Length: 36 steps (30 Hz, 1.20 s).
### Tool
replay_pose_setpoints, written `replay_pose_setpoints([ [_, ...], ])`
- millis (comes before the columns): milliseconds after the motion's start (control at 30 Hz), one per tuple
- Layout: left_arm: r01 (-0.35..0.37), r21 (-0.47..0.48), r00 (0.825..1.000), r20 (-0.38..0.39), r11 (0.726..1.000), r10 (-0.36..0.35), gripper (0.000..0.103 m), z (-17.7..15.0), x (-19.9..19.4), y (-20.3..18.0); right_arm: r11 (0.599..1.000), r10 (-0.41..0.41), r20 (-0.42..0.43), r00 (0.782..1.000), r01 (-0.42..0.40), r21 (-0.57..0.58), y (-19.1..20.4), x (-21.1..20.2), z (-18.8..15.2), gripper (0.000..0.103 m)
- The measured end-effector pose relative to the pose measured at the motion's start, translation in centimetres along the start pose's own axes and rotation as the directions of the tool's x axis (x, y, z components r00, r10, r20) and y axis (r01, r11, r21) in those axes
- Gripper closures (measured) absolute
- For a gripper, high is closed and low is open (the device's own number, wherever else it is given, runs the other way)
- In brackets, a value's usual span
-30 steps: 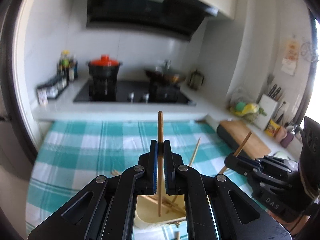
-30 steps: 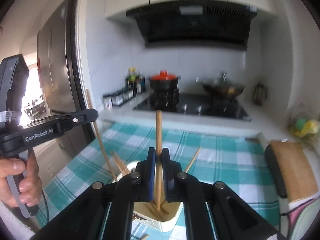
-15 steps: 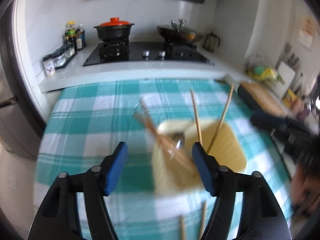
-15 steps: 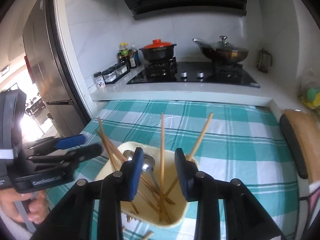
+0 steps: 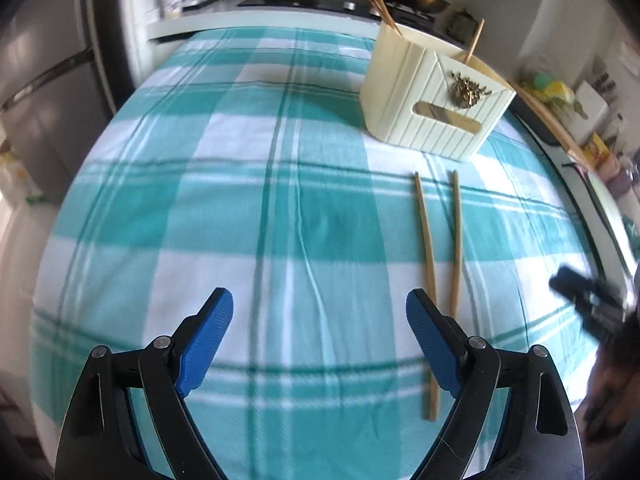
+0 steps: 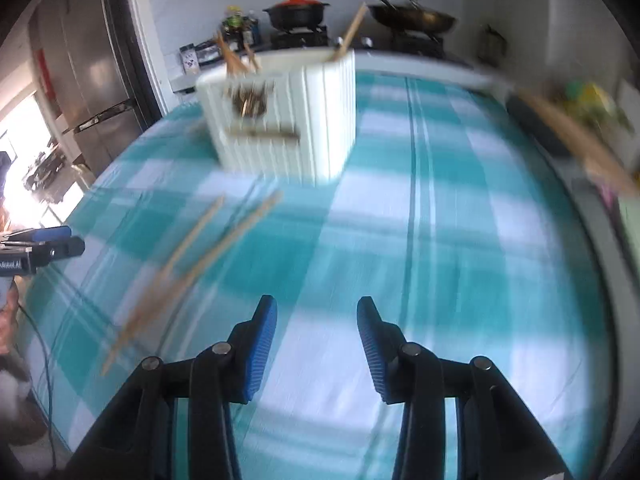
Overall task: Organize utensils
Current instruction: 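Move both tools back to the cloth and close the right tool on a chopstick, then close the left tool on the last chopstick while the right tool holds its chopstick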
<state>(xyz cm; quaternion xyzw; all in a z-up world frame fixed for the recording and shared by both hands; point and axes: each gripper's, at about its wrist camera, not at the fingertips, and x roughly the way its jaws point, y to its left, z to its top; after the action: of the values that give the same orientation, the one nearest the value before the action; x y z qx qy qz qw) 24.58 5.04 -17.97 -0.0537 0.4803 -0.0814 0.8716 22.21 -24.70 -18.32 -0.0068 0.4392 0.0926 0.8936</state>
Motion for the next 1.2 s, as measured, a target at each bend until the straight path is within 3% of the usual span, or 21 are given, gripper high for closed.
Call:
replay_pose_setpoints([
  [100, 0.011, 0.018, 1.000, 0.012, 1.000, -0.011, 0.014, -1.1, -0.4, -1.1, 0.998, 0.018, 0.025, 1.000, -0.019, 0.059, 0.6, -1.0, -2.0, 0.060],
  [233, -0.001, 0.023, 0.999, 0.033, 1.000, 0.000, 0.014, -1.9, -1.3, -1.8, 0.999, 0.024, 0.008, 1.000, -0.024, 0.043, 2.3, -1.1, -2.5, 0.060],
  [433, -0.051, 0.006, 0.997, 0.065, 0.999, 0.051, 0.014, -2.4, -2.4, -1.5, 0.994, 0.100, -0.024, 0.995, -0.099, 0.037, 5.8, 1.4, 0.2, 0.060],
  [633, -0.070, -0.006, 0.995, 0.071, 0.998, 0.070, 0.014, -2.9, -3.1, -0.9, 0.993, 0.110, -0.090, 0.990, -0.105, 0.056, 9.2, 6.5, 3.9, 0.060],
  [733, -0.081, -0.004, 0.994, 0.077, 0.997, 0.081, 0.014, -3.1, -3.4, -0.9, 0.995, 0.094, -0.116, 0.989, -0.092, 0.024, 10.1, 7.9, 3.9, 0.061],
  [800, -0.083, 0.000, 0.994, 0.077, 0.997, 0.083, 0.013, -3.1, -3.3, -0.9, 0.998, 0.041, -0.100, 0.994, -0.045, -0.044, 10.3, 7.6, 3.2, 0.080],
  [900, -0.081, 0.007, 0.995, 0.066, 0.997, 0.080, 0.013, -3.1, -2.7, -1.3, 0.998, 0.057, -0.112, 0.992, -0.061, -0.028, 8.6, 6.8, 2.3, 0.088],
  [1000, -0.051, 0.024, 0.998, 0.049, 0.998, 0.050, 0.013, -2.8, -1.9, -2.4, 0.999, -0.009, -0.111, 0.994, 0.006, -0.034, 5.7, 5.3, 1.1, 0.096],
  [1200, 0.009, 0.137, 1.000, 0.013, 0.990, -0.011, 0.013, -1.1, 1.1, -6.6, 0.994, -0.110, -0.099, 0.989, 0.109, -0.009, 0.2, 2.9, -1.0, 0.096],
])
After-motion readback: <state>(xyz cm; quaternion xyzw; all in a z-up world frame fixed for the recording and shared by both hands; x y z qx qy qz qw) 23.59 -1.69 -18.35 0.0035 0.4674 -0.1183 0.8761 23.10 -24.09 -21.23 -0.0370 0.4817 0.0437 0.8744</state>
